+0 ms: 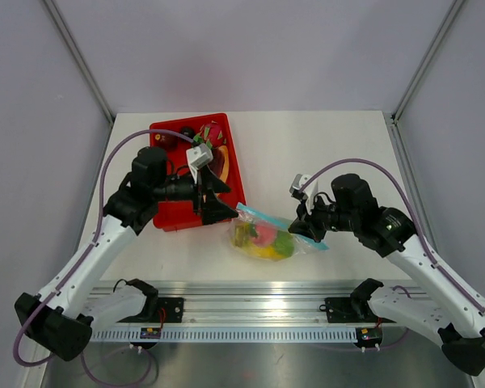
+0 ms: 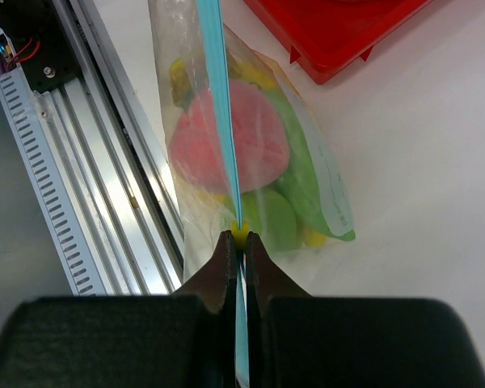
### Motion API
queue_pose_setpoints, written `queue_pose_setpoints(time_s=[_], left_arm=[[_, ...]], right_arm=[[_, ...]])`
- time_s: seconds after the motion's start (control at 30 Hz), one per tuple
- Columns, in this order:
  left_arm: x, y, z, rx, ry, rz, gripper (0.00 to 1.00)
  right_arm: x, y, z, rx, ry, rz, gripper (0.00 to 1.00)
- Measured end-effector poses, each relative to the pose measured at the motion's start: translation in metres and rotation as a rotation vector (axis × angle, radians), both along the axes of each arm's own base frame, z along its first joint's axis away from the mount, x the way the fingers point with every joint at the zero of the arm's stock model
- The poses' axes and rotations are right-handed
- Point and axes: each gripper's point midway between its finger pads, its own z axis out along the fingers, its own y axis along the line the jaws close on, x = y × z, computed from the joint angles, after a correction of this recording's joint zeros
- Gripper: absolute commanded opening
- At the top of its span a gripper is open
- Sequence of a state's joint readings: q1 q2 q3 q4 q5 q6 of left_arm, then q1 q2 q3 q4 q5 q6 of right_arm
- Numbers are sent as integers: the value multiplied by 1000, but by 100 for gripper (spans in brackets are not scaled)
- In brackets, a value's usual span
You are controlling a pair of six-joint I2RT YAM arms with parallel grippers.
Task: Place the food in the zip-top bag and seal the zipper
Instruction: Zip the zipper food storage bag at the center of the board.
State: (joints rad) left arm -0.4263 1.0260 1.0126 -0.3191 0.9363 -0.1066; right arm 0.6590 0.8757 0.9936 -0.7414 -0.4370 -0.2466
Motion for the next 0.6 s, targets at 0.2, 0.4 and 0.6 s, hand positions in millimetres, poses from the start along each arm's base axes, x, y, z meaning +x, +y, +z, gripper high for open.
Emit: queue_pose_setpoints(time_s=[0.2, 0.4, 0.6], left_arm=[[-6, -27, 15, 107, -122, -56, 97], [7, -65, 15, 267, -244, -108, 94], [15, -79, -36, 418, -205, -182, 92]], right_arm=[[8, 6, 0, -9, 9, 3, 0], [10, 7, 10, 4, -17, 7, 0], [10, 7, 12, 2, -26, 12, 0]])
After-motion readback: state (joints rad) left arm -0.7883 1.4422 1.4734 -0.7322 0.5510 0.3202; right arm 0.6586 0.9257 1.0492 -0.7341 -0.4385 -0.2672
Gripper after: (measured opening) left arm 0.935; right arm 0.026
